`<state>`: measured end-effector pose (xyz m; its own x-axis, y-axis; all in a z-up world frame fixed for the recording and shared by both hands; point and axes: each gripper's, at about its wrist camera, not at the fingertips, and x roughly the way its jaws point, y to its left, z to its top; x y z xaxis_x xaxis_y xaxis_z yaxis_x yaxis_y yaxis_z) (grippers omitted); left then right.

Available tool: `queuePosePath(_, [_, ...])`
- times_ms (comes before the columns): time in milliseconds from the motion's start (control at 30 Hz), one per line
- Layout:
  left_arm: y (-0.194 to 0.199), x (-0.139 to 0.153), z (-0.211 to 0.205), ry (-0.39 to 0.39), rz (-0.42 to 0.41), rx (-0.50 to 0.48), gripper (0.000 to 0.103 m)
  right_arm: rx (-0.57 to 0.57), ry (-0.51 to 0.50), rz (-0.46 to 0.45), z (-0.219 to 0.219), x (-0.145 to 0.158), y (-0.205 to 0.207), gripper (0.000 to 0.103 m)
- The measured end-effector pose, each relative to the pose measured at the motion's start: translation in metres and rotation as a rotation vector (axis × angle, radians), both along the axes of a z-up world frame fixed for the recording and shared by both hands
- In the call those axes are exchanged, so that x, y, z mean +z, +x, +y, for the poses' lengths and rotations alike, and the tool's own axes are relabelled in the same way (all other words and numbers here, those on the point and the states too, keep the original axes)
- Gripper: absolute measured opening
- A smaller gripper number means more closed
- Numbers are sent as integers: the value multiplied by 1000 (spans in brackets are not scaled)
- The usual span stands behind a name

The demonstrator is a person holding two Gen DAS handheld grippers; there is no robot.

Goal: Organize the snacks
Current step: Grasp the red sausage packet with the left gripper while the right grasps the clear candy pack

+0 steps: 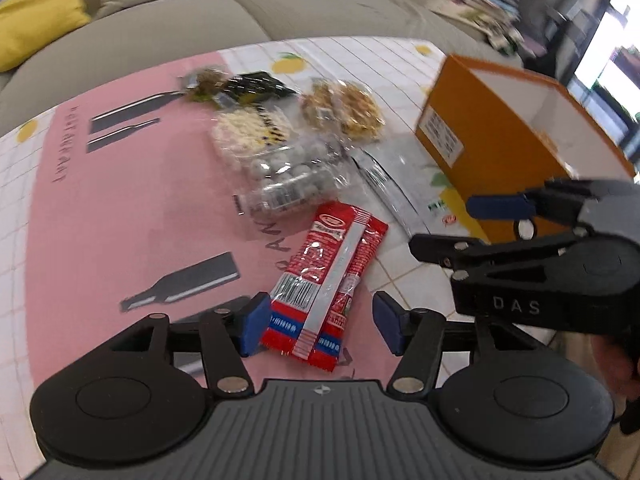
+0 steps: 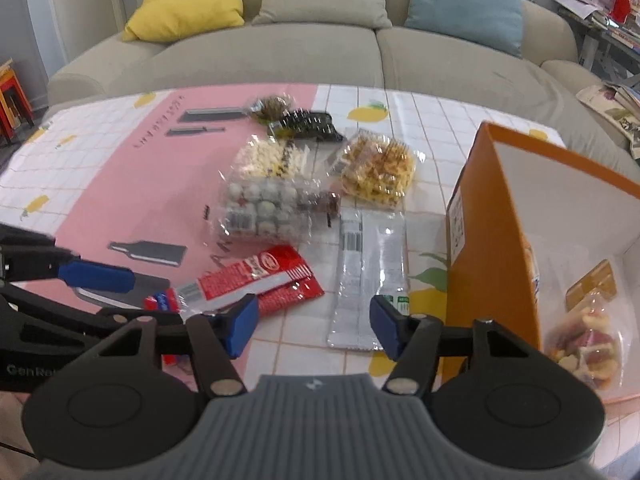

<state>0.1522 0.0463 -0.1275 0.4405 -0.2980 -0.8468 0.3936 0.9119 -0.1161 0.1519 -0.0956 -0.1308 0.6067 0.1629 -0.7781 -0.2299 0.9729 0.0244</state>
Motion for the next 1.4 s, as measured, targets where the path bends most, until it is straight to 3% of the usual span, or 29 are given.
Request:
queuePosePath(433, [33,-35,-17,30,35,-39,71,3,-34,1,5,-22,33,60])
queuePosePath(667, [29,-35,-23,46,16,-13,54,43,-26,5,8,-25,41,60])
queuePosePath(833, [23,-28,-9,60,56,86,47,133,-52,-34,20,-22,42,60])
queuePosePath(967, [19,-24,10,85,106,200,47,240,-105,-87,35,-17,46,71])
queuePosePath(1100, [16,-22,33,93,121,329,46,345,-185,-145,54,-18,52,72])
queuePosePath(1400, [12,-22,63,81,130,443,46,475,-150,-101,84,-32,64,72])
